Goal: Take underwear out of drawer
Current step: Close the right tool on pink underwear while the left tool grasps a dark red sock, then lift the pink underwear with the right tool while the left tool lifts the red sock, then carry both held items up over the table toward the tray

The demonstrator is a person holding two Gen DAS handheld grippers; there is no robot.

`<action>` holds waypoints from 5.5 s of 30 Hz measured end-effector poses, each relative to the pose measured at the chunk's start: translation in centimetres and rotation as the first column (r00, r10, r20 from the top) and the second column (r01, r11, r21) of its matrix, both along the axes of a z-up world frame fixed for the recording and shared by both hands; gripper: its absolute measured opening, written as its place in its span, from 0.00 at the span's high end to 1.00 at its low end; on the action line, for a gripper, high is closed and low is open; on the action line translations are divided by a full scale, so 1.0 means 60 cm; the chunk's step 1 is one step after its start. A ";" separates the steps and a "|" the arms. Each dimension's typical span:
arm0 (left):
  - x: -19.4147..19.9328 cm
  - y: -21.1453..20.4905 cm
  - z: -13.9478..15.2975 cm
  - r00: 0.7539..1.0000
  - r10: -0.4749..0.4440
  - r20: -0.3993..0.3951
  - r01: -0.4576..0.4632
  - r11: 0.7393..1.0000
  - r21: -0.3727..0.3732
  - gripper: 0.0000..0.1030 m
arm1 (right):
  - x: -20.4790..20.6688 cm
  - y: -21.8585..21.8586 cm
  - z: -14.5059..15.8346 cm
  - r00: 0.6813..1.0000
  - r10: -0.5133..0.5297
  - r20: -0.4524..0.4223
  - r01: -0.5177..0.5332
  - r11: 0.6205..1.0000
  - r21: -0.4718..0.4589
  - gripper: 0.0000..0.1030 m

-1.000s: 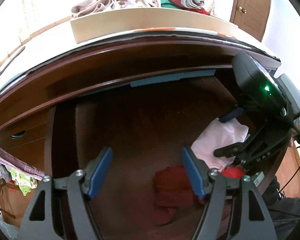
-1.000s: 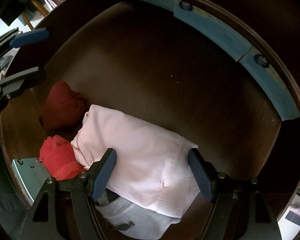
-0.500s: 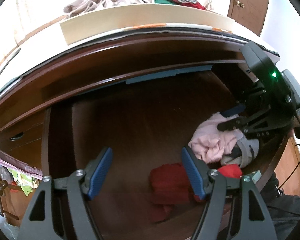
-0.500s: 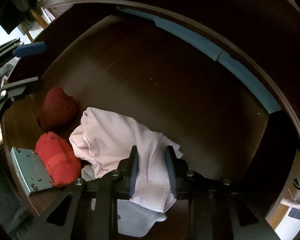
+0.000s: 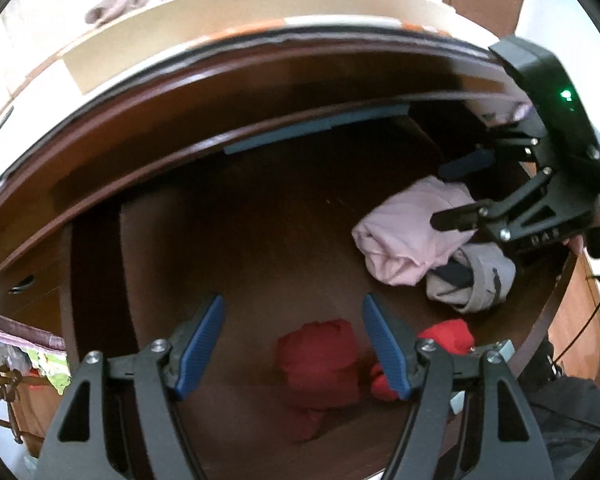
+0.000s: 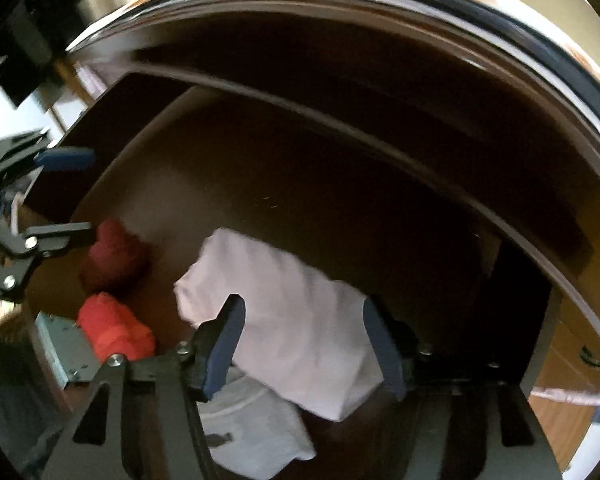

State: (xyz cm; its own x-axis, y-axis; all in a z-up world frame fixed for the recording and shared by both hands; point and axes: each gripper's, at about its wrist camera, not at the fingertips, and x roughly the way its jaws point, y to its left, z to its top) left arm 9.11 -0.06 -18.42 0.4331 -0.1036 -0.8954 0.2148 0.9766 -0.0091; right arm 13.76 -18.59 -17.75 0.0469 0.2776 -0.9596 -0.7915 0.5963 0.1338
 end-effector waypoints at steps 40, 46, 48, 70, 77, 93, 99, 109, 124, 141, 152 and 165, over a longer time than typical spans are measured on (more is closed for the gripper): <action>0.073 0.011 -0.087 0.928 -0.086 -0.364 0.015 0.981 -0.193 0.61 | 0.038 0.026 -0.049 0.995 0.099 -0.013 -0.100 0.983 -0.154 0.28; 0.062 0.022 -0.066 0.961 -0.071 -0.267 0.006 0.972 -0.234 0.62 | 0.034 0.018 -0.039 0.994 0.105 0.008 -0.102 0.985 -0.138 0.55; 0.050 0.026 -0.056 0.972 -0.056 -0.229 -0.004 0.967 -0.255 0.62 | 0.036 0.012 -0.032 0.995 0.100 0.007 -0.098 0.988 -0.121 0.63; -0.028 0.098 0.036 0.982 0.107 0.156 -0.071 0.973 -0.217 0.62 | -0.041 -0.047 0.092 0.992 0.008 0.130 -0.024 0.993 0.118 0.71; -0.034 0.077 0.039 0.967 0.114 0.228 -0.065 0.975 -0.212 0.62 | -0.019 -0.102 0.117 0.990 -0.026 0.141 -0.005 0.976 0.220 0.71; -0.048 0.075 0.052 0.930 0.147 0.338 -0.096 0.982 -0.165 0.62 | -0.014 -0.187 0.137 0.976 -0.078 0.203 0.003 0.939 0.343 0.71; -0.055 0.072 0.062 0.915 0.146 0.377 -0.096 0.984 -0.150 0.63 | -0.027 -0.177 0.142 0.967 -0.088 0.239 -0.007 0.928 0.372 0.71; -0.063 0.067 0.075 0.895 0.138 0.424 -0.093 0.988 -0.126 0.62 | -0.039 -0.176 0.154 0.958 -0.100 0.267 -0.017 0.915 0.403 0.71; -0.074 0.067 0.092 0.864 0.147 0.482 -0.117 0.989 -0.092 0.63 | -0.053 -0.189 0.184 0.940 -0.134 0.314 -0.034 0.878 0.478 0.71; -0.089 0.068 0.118 0.825 0.150 0.546 -0.131 0.989 -0.074 0.63 | -0.066 -0.211 0.206 0.924 -0.186 0.335 -0.033 0.833 0.553 0.71; -0.095 0.070 0.130 0.799 0.153 0.582 -0.135 0.988 -0.074 0.63 | -0.076 -0.222 0.228 0.909 -0.208 0.362 -0.051 0.805 0.591 0.71; -0.090 0.077 0.157 0.776 0.138 0.616 -0.138 0.989 -0.047 0.63 | -0.066 -0.223 0.249 0.903 -0.219 0.371 -0.059 0.790 0.610 0.71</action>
